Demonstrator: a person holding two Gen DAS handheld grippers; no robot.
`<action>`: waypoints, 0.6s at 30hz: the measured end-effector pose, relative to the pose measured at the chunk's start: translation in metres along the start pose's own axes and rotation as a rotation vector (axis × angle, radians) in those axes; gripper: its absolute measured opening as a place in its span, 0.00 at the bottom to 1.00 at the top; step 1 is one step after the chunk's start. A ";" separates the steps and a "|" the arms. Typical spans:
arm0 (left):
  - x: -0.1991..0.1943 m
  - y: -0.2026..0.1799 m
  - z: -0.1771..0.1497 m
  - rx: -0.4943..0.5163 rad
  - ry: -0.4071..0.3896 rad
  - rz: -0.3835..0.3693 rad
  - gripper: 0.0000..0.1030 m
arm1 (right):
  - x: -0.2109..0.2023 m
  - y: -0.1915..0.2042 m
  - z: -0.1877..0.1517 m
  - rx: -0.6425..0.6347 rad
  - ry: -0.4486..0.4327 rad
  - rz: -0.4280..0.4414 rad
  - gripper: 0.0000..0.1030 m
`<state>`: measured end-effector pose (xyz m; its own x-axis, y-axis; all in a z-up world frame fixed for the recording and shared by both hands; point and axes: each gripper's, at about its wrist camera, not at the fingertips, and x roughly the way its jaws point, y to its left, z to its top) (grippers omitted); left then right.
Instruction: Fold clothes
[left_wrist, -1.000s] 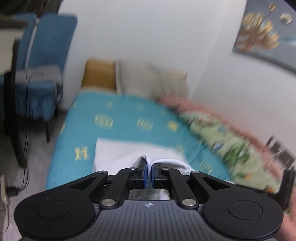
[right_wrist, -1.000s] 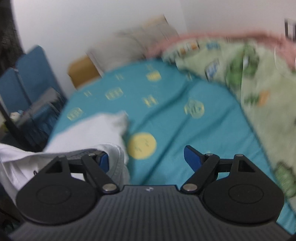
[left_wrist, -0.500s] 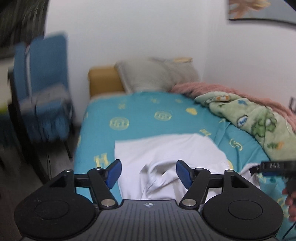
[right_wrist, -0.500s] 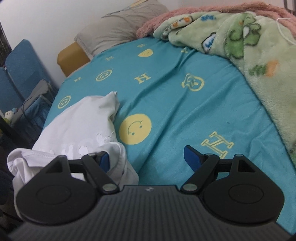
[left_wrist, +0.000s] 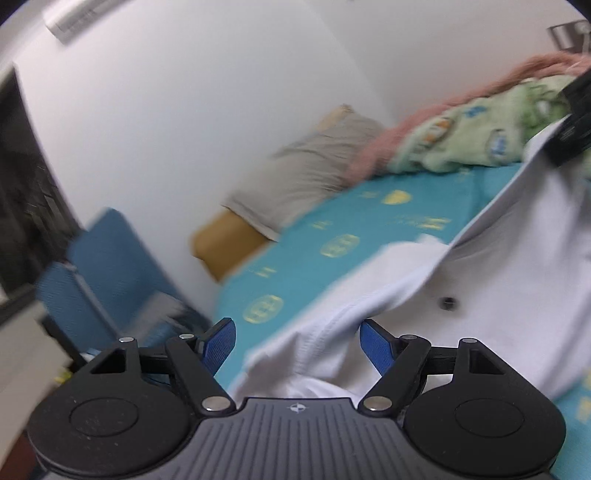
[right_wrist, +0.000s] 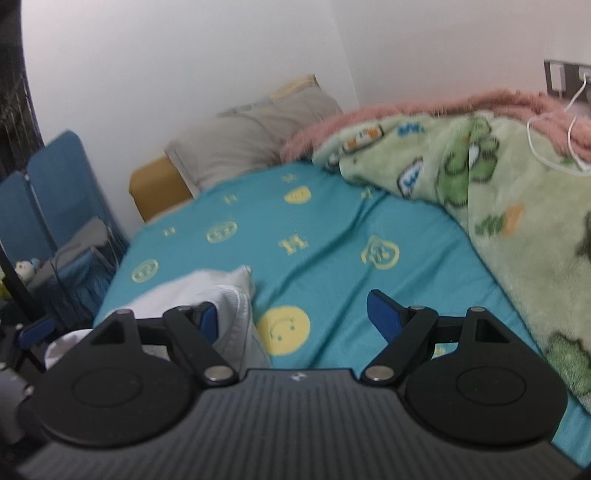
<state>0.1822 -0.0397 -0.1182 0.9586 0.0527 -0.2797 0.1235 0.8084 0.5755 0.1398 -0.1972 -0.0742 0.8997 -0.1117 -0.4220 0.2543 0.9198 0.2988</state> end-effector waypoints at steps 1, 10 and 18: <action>0.000 0.002 0.001 -0.013 0.000 0.018 0.74 | -0.003 0.001 0.001 -0.002 -0.019 0.000 0.79; -0.079 0.067 0.024 -0.254 -0.071 -0.094 0.73 | -0.006 -0.003 0.007 0.020 -0.066 -0.022 0.79; -0.103 0.057 0.018 -0.212 -0.033 -0.233 0.76 | -0.017 0.001 0.006 0.001 -0.081 -0.007 0.79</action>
<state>0.0948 -0.0093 -0.0428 0.9190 -0.1649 -0.3581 0.2882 0.9008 0.3248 0.1272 -0.1963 -0.0613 0.9236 -0.1486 -0.3533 0.2614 0.9184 0.2970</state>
